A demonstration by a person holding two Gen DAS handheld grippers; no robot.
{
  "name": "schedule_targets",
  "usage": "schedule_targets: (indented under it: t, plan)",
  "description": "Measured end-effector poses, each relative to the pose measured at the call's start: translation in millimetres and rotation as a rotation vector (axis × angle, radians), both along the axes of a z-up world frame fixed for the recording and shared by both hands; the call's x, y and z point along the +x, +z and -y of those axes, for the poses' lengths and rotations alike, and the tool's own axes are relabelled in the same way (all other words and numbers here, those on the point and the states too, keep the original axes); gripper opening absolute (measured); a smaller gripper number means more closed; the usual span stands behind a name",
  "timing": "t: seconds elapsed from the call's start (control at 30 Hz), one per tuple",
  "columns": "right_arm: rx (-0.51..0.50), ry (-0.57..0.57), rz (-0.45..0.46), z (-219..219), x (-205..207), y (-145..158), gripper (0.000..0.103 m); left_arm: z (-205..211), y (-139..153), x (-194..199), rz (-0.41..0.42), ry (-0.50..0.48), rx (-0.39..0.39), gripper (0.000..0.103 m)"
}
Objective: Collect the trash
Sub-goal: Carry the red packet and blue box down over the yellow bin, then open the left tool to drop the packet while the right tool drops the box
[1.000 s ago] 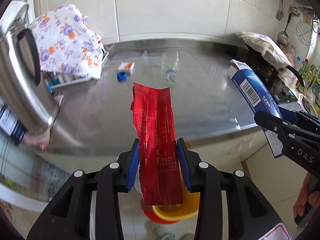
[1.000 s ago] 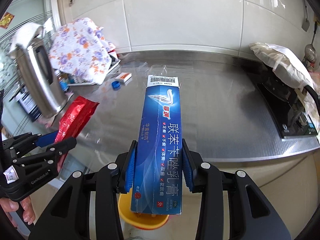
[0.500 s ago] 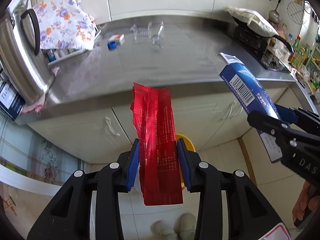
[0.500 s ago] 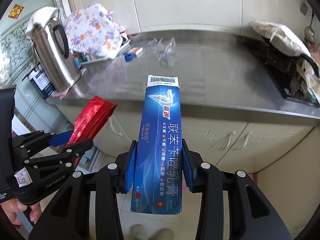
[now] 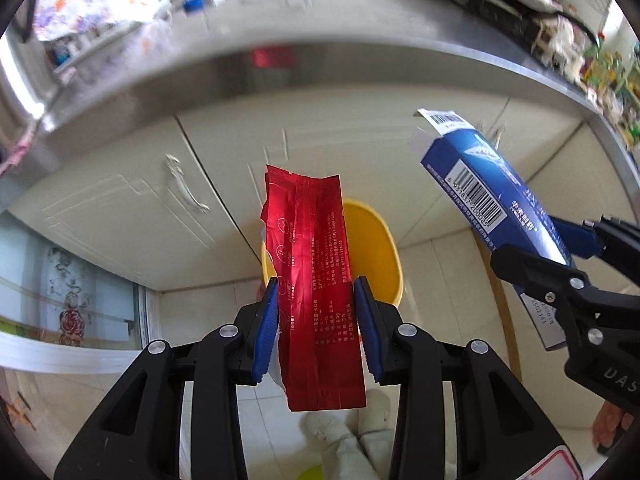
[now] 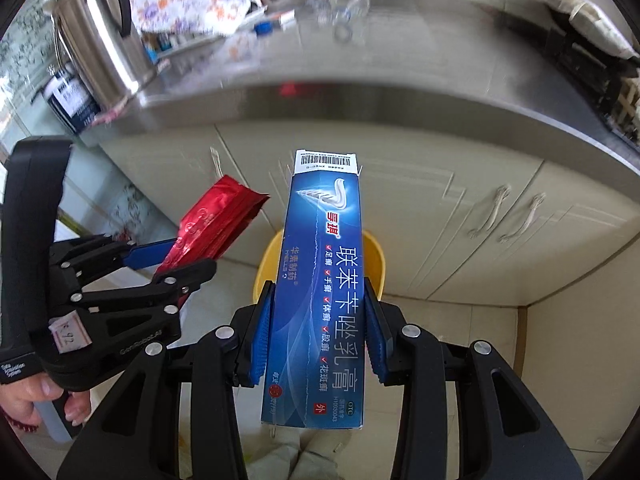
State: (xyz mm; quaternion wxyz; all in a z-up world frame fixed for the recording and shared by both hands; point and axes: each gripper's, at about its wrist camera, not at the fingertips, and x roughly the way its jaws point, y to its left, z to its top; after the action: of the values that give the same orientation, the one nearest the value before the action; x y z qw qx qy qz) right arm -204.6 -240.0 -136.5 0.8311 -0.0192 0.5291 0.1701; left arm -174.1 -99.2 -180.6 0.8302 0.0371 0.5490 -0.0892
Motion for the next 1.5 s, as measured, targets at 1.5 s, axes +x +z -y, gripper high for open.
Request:
schedule_targets:
  t: [1.5]
  plan:
    - [-0.027, 0.076, -0.481, -17, 106, -239, 0.066, -2, -214, 95, -0.429, -0.326, 0.012, 0.059]
